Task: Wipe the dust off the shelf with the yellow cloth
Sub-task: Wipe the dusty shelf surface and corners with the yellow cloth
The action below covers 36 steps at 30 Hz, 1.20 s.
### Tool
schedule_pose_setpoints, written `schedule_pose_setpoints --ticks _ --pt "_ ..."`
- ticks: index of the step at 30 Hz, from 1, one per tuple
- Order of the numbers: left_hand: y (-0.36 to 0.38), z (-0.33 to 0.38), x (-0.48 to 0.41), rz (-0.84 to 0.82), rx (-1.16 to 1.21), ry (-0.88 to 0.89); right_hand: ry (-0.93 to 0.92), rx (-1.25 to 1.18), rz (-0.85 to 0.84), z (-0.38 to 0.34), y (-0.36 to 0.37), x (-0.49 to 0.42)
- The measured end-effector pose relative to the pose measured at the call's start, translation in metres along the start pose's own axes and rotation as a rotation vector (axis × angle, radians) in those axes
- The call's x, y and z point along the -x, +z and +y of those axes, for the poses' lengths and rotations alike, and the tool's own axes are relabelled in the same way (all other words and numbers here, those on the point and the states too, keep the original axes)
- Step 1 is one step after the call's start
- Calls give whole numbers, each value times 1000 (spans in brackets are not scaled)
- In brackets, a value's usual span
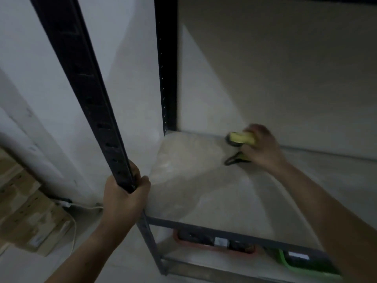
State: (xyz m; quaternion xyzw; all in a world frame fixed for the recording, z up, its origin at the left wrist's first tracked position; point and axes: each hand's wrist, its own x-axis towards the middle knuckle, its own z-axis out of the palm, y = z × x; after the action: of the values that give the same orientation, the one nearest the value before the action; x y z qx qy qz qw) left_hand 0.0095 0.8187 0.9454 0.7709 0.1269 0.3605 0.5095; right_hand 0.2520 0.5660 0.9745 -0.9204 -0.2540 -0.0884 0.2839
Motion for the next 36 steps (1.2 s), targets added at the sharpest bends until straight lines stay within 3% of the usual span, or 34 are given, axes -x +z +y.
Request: schedule_pose_setpoints --ticks 3,5,9,11,15,20,23,26,29,33,36 --pt "0 -2 1 -7 16 -1 282 149 164 89 -50 28" --pt "-1 -6 0 -9 42 -31 414 268 99 137 -72 44" --pt "0 -13 -1 2 100 -86 409 538 -191 163 -68 60" --pt "2 -14 -1 10 78 -78 334 488 -165 153 -53 51" --pt "2 -13 -1 40 72 -56 209 360 -107 86 -6 34" --pt "0 -15 -2 12 98 -57 -84 175 -200 -57 82 49" --pt "-1 -13 0 15 78 -74 -157 -60 -345 -128 110 70" --pt "0 -7 1 16 92 -84 -268 -256 -450 -139 98 72" --pt "2 -1 1 0 74 -34 -102 -352 -337 -100 51 68" --pt "2 -1 2 7 75 -36 85 -116 -20 4 -19 74" --pt "2 -1 2 34 69 -48 304 138 -61 67 -42 97"
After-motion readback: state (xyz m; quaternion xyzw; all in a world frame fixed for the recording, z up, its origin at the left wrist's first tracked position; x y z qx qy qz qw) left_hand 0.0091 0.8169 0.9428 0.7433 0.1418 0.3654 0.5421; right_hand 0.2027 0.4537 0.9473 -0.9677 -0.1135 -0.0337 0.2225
